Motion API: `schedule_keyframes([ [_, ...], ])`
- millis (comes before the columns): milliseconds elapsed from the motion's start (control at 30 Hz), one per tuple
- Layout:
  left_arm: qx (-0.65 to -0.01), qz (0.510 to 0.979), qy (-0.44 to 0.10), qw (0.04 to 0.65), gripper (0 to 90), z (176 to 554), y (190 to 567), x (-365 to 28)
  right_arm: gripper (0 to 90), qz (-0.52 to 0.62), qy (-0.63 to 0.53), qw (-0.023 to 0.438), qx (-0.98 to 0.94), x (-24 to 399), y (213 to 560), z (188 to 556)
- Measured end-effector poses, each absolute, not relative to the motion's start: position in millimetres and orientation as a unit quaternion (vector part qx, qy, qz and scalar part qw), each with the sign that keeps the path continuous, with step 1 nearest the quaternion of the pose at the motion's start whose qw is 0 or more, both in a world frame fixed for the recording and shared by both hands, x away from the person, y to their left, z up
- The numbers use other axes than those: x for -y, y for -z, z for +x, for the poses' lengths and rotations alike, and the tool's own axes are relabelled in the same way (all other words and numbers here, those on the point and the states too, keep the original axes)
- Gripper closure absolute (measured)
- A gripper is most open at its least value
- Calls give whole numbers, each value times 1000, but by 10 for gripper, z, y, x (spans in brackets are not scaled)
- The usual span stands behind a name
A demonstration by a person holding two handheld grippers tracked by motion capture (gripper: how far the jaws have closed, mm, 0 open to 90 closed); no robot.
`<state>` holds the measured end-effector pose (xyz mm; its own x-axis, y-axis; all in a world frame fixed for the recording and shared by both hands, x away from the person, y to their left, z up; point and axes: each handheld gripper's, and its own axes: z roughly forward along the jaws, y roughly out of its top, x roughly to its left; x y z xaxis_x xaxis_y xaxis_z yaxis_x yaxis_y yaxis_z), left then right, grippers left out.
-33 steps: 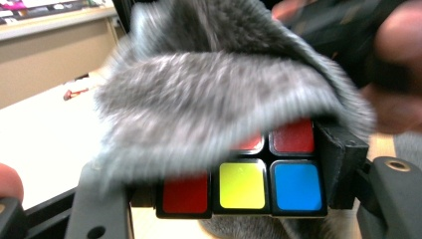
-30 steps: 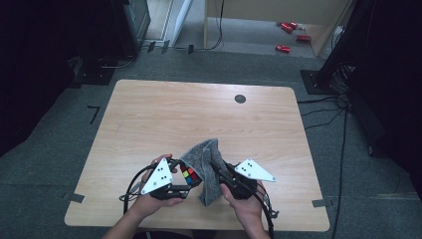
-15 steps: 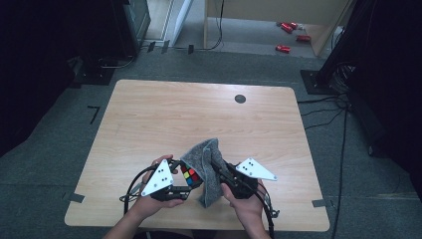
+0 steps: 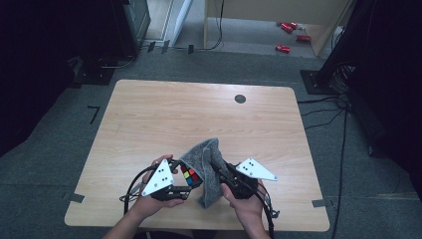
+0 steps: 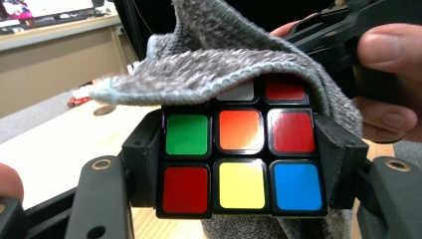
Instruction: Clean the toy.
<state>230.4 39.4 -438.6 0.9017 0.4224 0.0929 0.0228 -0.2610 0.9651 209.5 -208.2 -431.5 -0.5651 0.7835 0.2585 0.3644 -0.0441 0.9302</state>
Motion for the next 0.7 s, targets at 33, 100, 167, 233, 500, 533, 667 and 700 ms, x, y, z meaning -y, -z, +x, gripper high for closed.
schedule_keyframes([
  [33, -145, 778, -168, 588, 345, 2311, 4399, -389, 776, 426, -582, 182, -669, 2066, 4300, 2084],
  [100, -144, 783, -166, 581, 345, 2314, 4425, -370, 776, 411, -590, 180, -671, 2013, 4252, 2041],
  [167, -141, 784, -167, 581, 345, 2298, 4433, -354, 776, 395, -593, 192, -675, 1965, 4204, 1994],
  [233, -138, 781, -169, 585, 345, 2283, 4410, -354, 774, 394, -595, 193, -673, 1973, 4196, 1993],
  [500, -143, 766, -165, 604, 345, 2296, 4350, -430, 776, 428, -574, 188, -672, 2074, 4335, 2103],
  [533, -144, 767, -160, 605, 345, 2311, 4357, -440, 778, 427, -571, 193, -674, 2058, 4319, 2095],
  [667, -145, 791, -165, 571, 345, 2318, 4434, -357, 774, 410, -586, 186, -674, 2005, 4227, 2016],
  [700, -142, 793, -161, 570, 345, 2302, 4448, -331, 775, 399, -585, 193, -679, 1967, 4198, 1990],
])
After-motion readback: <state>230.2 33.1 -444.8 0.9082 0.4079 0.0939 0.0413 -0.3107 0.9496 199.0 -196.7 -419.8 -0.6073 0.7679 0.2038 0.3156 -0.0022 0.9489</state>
